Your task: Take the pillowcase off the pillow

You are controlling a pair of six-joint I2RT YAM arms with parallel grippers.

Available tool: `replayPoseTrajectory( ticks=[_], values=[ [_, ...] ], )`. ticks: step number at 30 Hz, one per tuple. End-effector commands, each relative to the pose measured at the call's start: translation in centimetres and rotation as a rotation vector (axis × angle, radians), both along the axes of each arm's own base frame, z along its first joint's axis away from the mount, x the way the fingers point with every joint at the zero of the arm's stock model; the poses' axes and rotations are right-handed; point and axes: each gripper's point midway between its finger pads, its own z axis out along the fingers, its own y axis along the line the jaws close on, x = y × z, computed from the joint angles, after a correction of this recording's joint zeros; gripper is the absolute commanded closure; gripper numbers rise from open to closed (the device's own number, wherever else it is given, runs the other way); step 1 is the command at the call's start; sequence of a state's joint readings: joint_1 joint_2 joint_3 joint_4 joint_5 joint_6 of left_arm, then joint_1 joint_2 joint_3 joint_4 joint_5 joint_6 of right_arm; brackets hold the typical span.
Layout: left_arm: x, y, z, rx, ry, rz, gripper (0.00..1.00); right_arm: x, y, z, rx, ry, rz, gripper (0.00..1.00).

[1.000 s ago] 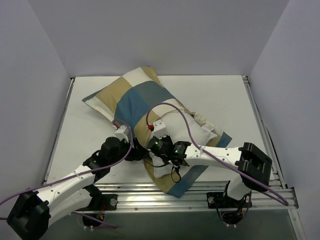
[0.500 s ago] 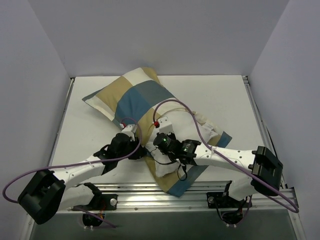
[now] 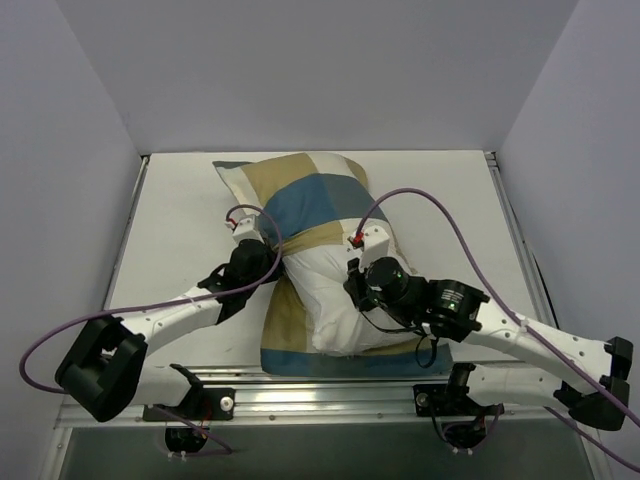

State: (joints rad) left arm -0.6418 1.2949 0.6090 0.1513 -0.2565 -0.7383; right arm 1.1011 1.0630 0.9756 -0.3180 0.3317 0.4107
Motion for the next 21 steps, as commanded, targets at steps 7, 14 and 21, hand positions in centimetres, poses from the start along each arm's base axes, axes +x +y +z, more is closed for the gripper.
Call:
replayPoseTrajectory(
  ticks=[7, 14, 21],
  values=[
    [8.5, 3.9, -0.7, 0.067, -0.056, 0.319, 0.98, -5.8, 0.9, 5.7, 0.158, 0.049, 0.318, 1.00],
    [12.0, -1.5, 4.1, -0.079, -0.137, 0.110, 0.63, -5.1, 6.0, 2.6, 0.218, 0.103, 0.366, 1.00],
    [9.1, 6.1, 10.6, 0.004, -0.180, 0.186, 0.06, -0.6, 12.0, 1.2, 0.266, 0.079, 0.290, 0.77]
  ],
)
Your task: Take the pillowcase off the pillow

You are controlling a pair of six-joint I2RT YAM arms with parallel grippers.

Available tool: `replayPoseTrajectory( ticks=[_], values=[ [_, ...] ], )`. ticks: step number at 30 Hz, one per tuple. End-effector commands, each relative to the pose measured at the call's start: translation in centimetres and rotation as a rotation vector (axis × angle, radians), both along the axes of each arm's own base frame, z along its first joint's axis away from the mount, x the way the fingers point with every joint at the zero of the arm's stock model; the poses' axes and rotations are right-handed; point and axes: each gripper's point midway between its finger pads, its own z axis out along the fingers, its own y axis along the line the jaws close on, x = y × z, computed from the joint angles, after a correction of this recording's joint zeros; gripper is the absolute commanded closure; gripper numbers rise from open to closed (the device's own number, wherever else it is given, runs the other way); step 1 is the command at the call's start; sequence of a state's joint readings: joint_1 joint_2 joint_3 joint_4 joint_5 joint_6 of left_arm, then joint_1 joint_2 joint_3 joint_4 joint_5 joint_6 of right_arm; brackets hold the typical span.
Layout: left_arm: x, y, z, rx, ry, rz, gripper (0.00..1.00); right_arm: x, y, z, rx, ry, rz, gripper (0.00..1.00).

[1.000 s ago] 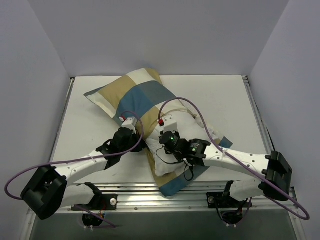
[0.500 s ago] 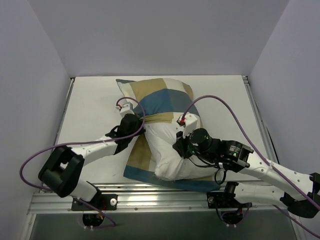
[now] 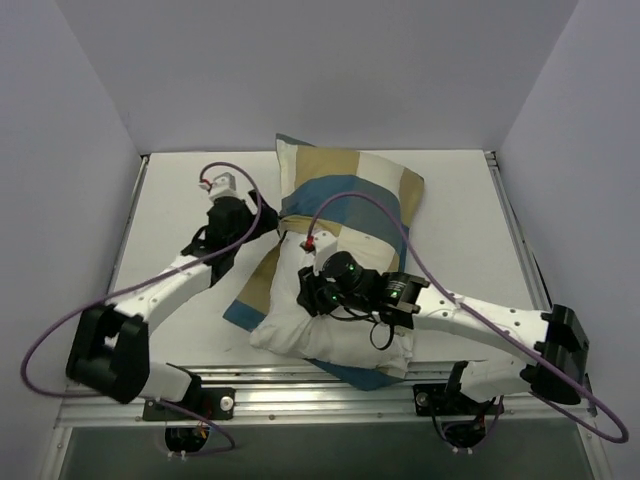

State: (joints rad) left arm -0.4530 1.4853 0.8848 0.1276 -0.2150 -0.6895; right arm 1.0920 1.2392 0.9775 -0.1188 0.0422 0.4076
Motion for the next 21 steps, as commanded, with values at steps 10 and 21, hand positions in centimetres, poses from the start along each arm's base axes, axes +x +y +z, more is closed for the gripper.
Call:
replayPoseTrajectory(
  ticks=[10, 21],
  values=[
    [-9.2, 6.6, 11.4, 0.024, -0.109, 0.005, 0.04, 7.7, 2.0, 6.3, 0.067, -0.158, -0.217, 0.34],
    [-12.9, -3.8, 3.1, -0.062, 0.059, -0.290, 0.04, 11.1, -17.3, 1.8, -0.119, -0.085, -0.702, 0.23]
  ],
)
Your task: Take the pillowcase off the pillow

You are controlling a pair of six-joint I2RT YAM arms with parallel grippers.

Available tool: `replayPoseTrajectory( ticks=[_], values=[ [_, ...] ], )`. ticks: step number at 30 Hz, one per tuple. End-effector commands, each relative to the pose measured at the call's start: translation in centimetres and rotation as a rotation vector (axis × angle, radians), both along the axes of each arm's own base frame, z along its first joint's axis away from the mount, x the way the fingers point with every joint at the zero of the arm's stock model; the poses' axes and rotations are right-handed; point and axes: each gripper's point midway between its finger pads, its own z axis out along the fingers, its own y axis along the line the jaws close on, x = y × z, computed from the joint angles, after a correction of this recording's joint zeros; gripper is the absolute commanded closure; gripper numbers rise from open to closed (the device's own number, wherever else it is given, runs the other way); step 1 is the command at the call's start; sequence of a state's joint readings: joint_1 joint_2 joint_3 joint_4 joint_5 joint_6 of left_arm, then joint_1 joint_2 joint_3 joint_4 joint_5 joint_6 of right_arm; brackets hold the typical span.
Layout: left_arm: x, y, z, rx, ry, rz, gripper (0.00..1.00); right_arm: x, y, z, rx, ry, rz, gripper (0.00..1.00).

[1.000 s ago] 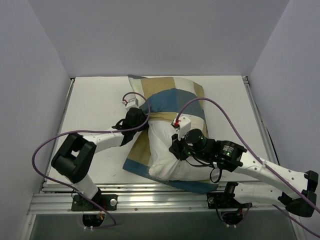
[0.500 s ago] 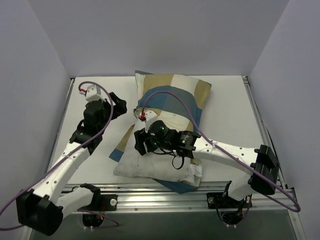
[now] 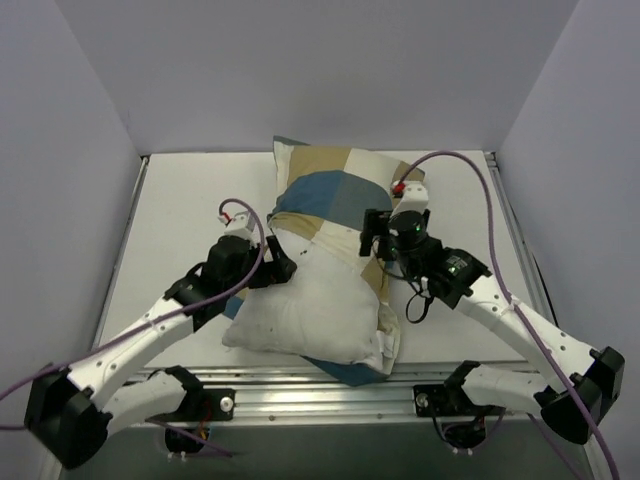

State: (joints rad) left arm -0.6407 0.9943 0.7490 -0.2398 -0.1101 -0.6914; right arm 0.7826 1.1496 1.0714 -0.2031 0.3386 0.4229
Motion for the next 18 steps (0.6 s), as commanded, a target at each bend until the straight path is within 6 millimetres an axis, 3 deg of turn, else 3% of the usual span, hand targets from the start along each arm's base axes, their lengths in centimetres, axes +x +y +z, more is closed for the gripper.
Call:
replayPoseTrajectory(
  ticks=[1, 4, 5, 7, 8, 10, 11, 15, 18],
  values=[
    [1.6, -1.4, -1.7, 0.001, 0.027, 0.005, 0.03, -1.1, -5.8, -6.2, -0.057, 0.158, -0.121, 0.25],
    [4.5, 0.5, -3.5, 0.118, 0.040, 0.098, 0.04, -1.9, -4.4, -7.4, 0.034, 0.164, -0.044, 0.26],
    [5.6, 1.3, -3.5, 0.132, 0.035, 0.138, 0.04, -3.3, -2.8, -9.7, 0.076, 0.237, 0.044, 0.27],
    [8.1, 3.2, -3.6, 0.138, 0.035, 0.189, 0.04, -3.8, 0.1, -10.4, 0.172, 0.254, 0.150, 0.28],
    [9.3, 3.0, -2.0, 0.106, 0.007, 0.181, 0.04, -4.5, 1.3, -11.8, 0.203, 0.297, 0.202, 0.29],
    [10.4, 3.3, -0.4, 0.118, -0.028, 0.174, 0.04, -4.3, 3.4, -11.1, 0.270, 0.268, 0.241, 0.29],
    [10.9, 3.1, 1.8, 0.117, -0.062, 0.162, 0.04, -4.8, 4.6, -11.4, 0.261, 0.273, 0.274, 0.29],
    [8.7, 0.8, 7.0, 0.150, -0.186, 0.000, 0.06, -3.9, 6.7, -8.3, 0.234, 0.190, 0.318, 0.29],
    [5.7, -0.8, 8.4, 0.247, -0.247, -0.084, 0.06, -3.0, 7.0, -6.6, 0.230, 0.145, 0.316, 0.29]
  ],
)
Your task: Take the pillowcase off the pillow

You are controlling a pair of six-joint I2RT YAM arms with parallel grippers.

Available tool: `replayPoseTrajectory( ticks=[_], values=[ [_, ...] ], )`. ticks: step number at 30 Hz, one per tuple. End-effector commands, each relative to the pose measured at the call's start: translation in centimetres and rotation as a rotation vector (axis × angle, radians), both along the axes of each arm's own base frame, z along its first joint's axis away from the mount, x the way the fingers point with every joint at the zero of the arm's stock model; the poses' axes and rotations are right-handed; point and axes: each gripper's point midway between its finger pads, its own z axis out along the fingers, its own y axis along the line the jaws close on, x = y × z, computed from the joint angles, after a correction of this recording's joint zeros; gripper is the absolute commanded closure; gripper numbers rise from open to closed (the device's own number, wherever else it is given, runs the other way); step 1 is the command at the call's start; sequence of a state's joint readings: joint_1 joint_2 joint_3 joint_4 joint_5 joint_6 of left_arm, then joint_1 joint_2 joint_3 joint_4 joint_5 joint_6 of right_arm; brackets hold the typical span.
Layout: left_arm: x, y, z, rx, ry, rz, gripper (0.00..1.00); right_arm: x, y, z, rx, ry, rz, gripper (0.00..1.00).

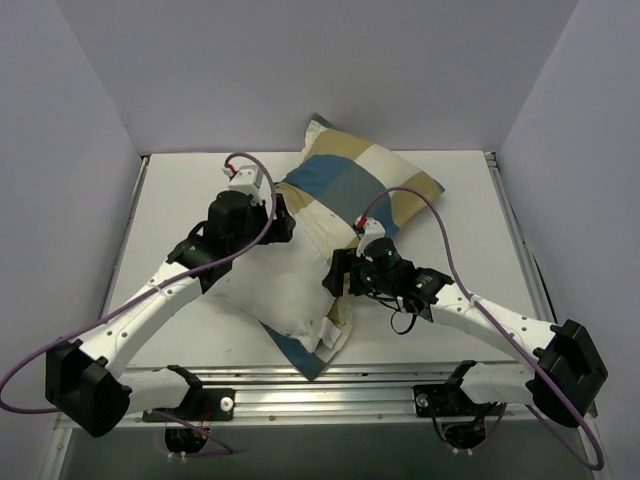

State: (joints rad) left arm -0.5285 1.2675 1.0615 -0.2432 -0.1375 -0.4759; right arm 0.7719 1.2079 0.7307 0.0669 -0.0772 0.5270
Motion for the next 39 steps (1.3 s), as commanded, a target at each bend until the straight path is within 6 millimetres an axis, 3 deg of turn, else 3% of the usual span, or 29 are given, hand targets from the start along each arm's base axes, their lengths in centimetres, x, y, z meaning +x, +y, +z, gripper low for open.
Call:
replayPoseTrajectory(
  ticks=[1, 6, 8, 10, 13, 17, 27, 36, 39],
  values=[
    [-3.9, -2.0, 3.6, 0.118, -0.101, -0.160, 0.06, 2.4, 1.7, 5.8, 0.094, -0.146, -0.001, 0.29],
    [-8.9, -5.1, 1.4, 0.257, -0.082, -0.324, 0.06, 2.7, 0.1, 6.7, 0.084, -0.176, -0.062, 0.29],
    [-9.3, -4.9, 0.5, 0.357, -0.090, -0.292, 0.06, 2.7, -1.1, 6.9, 0.077, -0.188, -0.096, 0.29],
    [-10.2, -6.1, -0.7, 0.429, -0.075, -0.317, 0.06, 2.8, -2.3, 6.9, 0.071, -0.187, -0.130, 0.28],
    [-10.5, -7.6, -2.0, 0.482, -0.065, -0.325, 0.06, 3.0, -4.4, 5.8, 0.049, -0.163, -0.196, 0.28],
    [-10.5, -8.0, -3.2, 0.531, -0.052, -0.279, 0.06, 2.6, -5.5, 4.5, 0.053, -0.134, -0.222, 0.28],
    [-11.0, -7.2, -8.8, 0.549, 0.046, -0.205, 0.06, 2.2, -3.0, 1.2, 0.151, -0.064, -0.158, 0.28],
    [-11.3, -7.9, -12.1, 0.511, 0.101, -0.204, 0.02, 2.2, -1.7, -3.1, 0.153, 0.002, -0.114, 0.29],
    [-11.3, -7.6, -13.0, 0.516, 0.116, -0.197, 0.16, 2.2, -1.0, -3.1, 0.184, 0.001, -0.087, 0.34]
  ],
)
